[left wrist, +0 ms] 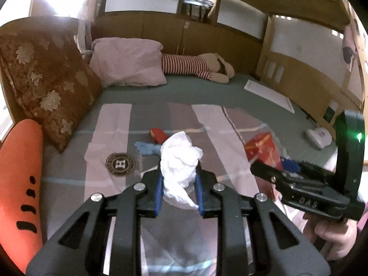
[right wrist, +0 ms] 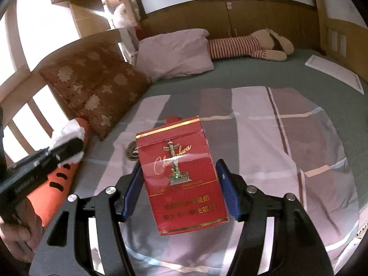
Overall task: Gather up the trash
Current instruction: 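Carry the tissue and red box to the bin and release them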
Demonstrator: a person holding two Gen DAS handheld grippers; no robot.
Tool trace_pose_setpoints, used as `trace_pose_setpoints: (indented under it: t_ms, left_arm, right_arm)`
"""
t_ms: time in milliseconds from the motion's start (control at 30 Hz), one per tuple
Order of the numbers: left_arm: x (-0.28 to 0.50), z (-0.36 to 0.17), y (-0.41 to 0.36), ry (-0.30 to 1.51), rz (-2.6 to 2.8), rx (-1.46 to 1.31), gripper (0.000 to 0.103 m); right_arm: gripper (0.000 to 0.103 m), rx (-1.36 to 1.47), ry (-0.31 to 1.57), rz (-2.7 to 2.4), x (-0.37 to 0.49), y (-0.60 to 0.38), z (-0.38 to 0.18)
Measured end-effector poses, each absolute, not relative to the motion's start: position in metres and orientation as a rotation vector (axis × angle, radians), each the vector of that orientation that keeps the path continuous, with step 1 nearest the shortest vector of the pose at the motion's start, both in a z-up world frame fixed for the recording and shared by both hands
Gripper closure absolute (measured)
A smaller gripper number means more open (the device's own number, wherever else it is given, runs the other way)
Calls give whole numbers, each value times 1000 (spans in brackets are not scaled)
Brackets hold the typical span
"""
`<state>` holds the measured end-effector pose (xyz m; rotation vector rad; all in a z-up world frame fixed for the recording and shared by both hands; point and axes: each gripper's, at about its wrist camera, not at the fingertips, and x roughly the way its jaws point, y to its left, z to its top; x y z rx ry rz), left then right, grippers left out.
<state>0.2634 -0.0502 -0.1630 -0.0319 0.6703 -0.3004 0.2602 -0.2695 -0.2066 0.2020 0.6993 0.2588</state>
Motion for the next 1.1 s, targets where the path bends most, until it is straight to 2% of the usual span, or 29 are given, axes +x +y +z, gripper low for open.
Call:
trace_pose_setpoints:
  t_ms: [433, 667, 767, 967, 1067, 1100]
  left_arm:
    - [266, -187, -54, 748, -291, 9, 79]
    - [257, -194, -89, 771, -366, 51, 79]
    - [228, -189, -141, 758, -502, 124, 79]
    - [160, -177, -267, 812, -875, 197, 79]
    - [117, -175, -340, 858, -1103, 244, 76]
    - [105, -179, -364, 886, -1159, 268, 71]
  right_arm:
    - [41, 217, 710, 244, 262, -274, -211]
    - [41, 310, 565, 197, 195, -321, -180]
    - [41, 331, 499, 112, 132, -364, -167]
    - [41, 317, 486, -166, 5, -458, -158]
    - [41, 344, 507, -296, -42, -502, -163]
    - [41, 357, 511, -329, -52, -512, -165]
